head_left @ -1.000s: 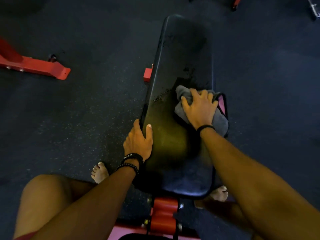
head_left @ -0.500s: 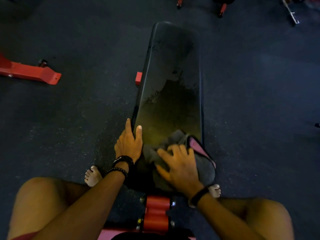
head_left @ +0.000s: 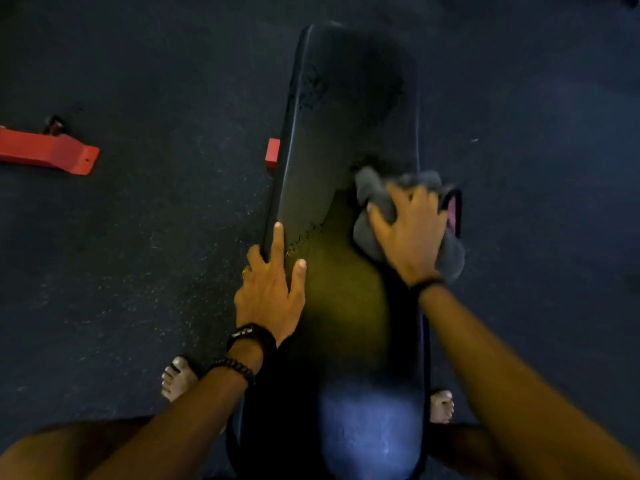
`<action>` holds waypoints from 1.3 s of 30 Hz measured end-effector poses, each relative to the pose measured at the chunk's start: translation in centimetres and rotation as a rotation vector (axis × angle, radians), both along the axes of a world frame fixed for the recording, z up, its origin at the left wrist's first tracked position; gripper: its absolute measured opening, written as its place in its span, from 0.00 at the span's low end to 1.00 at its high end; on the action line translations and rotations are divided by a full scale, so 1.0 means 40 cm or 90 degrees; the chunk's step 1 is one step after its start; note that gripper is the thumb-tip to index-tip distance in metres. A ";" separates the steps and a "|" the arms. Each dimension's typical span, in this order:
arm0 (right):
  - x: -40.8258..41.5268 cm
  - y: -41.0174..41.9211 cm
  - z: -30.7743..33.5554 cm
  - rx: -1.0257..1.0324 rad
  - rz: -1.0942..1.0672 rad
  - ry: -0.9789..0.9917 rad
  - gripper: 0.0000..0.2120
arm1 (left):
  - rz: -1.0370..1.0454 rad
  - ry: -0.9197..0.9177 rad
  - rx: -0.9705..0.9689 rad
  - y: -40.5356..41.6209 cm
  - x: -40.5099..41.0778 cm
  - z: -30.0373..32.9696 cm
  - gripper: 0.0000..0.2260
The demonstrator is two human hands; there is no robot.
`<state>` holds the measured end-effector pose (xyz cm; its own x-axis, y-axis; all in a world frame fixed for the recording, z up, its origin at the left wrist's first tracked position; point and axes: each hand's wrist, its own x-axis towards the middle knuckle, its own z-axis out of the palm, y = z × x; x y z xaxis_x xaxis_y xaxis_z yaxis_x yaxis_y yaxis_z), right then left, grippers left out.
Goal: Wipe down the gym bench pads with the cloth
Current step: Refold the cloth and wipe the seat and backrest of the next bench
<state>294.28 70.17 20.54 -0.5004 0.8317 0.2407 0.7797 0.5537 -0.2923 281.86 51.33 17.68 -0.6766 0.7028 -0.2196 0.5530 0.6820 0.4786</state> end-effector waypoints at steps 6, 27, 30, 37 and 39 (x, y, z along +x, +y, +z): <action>0.135 -0.293 -0.012 -0.091 -0.083 -0.158 0.22 | 0.015 -0.014 -0.021 0.019 -0.003 0.028 0.31; -0.059 0.238 -0.047 -0.192 -0.206 0.093 0.32 | 0.015 0.025 0.006 0.025 -0.006 0.002 0.31; -0.097 0.304 -0.056 -0.183 -0.221 0.096 0.32 | 0.014 0.022 0.009 0.029 -0.007 -0.001 0.31; 0.128 -0.114 -0.049 -0.182 -0.106 0.019 0.33 | 0.013 0.027 0.017 0.022 -0.007 -0.002 0.31; 0.164 -0.216 -0.034 -0.176 -0.136 -0.028 0.31 | 0.014 0.041 0.017 0.025 -0.008 -0.006 0.31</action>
<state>300.84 61.53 19.17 -0.3136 0.9492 -0.0266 0.8843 0.2818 -0.3722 281.54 52.33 17.45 -0.7039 0.6928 -0.1567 0.5680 0.6815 0.4615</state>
